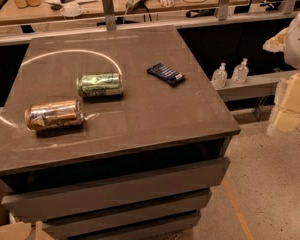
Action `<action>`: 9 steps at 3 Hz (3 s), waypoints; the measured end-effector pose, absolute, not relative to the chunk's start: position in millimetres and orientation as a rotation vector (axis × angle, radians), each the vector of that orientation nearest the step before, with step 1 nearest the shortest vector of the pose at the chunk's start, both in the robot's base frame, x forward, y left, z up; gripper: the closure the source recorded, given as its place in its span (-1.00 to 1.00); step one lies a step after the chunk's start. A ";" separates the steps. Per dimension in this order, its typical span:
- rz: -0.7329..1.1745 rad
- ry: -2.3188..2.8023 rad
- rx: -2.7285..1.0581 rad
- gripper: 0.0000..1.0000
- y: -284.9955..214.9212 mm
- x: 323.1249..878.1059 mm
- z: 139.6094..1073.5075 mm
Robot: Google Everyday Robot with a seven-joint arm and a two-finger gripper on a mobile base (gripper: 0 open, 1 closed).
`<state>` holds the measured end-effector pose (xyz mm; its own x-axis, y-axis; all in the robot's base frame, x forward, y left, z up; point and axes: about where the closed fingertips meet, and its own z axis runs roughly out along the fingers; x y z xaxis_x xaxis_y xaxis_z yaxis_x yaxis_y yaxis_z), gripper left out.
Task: Place orange can upright
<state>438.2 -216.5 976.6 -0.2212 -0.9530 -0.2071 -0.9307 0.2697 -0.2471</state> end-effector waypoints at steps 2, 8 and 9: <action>-0.091 2.100 -1.780 -1.00 -158.2 446.0 997.1; 0.163 1.814 -2.095 -1.00 103.0 438.2 974.6; 0.171 1.829 -2.150 -1.00 152.5 436.9 960.3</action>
Offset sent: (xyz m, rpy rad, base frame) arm 0.0185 0.1326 0.0303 0.0585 -0.0805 0.2384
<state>436.9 152.5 960.3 0.1765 -0.9409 -0.2889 -0.9782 -0.1350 -0.1579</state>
